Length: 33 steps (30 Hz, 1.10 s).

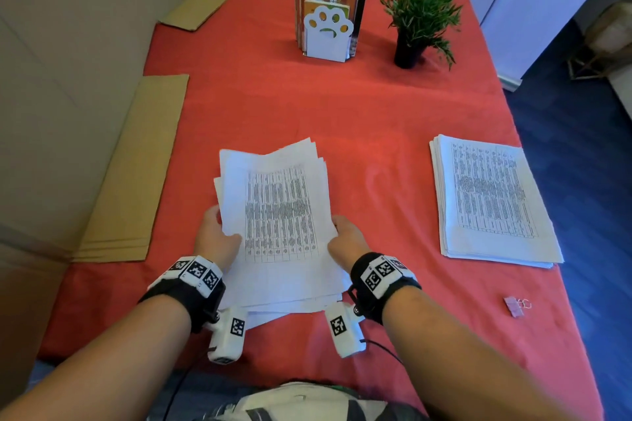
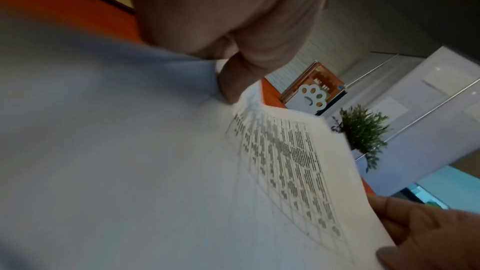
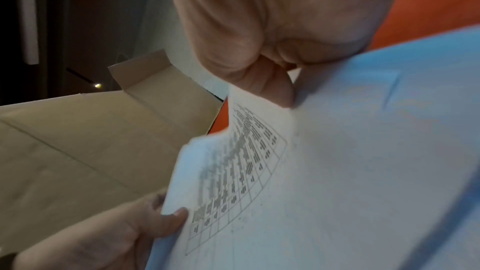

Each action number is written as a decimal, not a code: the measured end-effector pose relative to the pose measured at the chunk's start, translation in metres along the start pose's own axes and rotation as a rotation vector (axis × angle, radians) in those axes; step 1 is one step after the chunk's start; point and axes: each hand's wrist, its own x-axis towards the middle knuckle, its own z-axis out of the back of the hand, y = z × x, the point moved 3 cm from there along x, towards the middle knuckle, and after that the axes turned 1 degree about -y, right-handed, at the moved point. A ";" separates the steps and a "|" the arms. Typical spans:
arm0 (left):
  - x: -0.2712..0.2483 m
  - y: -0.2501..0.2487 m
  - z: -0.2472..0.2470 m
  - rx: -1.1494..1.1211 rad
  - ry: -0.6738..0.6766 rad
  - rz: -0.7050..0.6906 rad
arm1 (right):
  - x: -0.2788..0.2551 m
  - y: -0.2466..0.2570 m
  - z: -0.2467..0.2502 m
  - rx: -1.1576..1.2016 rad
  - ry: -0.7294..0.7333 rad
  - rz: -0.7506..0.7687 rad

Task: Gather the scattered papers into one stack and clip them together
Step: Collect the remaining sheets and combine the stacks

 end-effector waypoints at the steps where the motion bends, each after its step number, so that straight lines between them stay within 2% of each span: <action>1: -0.002 -0.003 -0.001 -0.023 0.028 -0.028 | -0.001 0.000 0.005 0.024 -0.017 0.009; 4: -0.009 -0.021 0.001 -0.116 0.071 -0.143 | -0.007 0.012 0.021 0.161 -0.073 0.085; 5: -0.017 -0.043 0.001 -0.161 0.084 -0.218 | -0.016 0.023 0.039 0.228 -0.142 0.135; 9: -0.032 -0.076 -0.002 -0.339 0.097 -0.372 | -0.028 0.051 0.070 0.405 -0.301 0.288; 12: -0.043 -0.094 -0.006 -0.470 0.087 -0.448 | -0.045 0.064 0.088 0.507 -0.366 0.396; 15: -0.045 -0.096 -0.020 -0.522 0.147 -0.461 | -0.055 0.056 0.093 0.554 -0.394 0.411; 19: -0.050 -0.096 -0.031 -0.493 0.225 -0.418 | -0.056 0.037 0.094 0.720 -0.356 0.427; 23: -0.043 -0.091 -0.033 -0.453 0.160 -0.399 | -0.052 0.030 0.097 0.788 -0.345 0.393; 26: -0.048 -0.099 -0.034 -0.496 0.160 -0.401 | -0.049 0.032 0.095 0.789 -0.356 0.325; 31: -0.065 -0.121 -0.042 -0.635 0.114 -0.480 | -0.048 0.044 0.090 0.718 -0.394 0.377; 33: -0.067 -0.122 -0.040 -0.679 0.091 -0.455 | -0.048 0.040 0.089 0.672 -0.392 0.375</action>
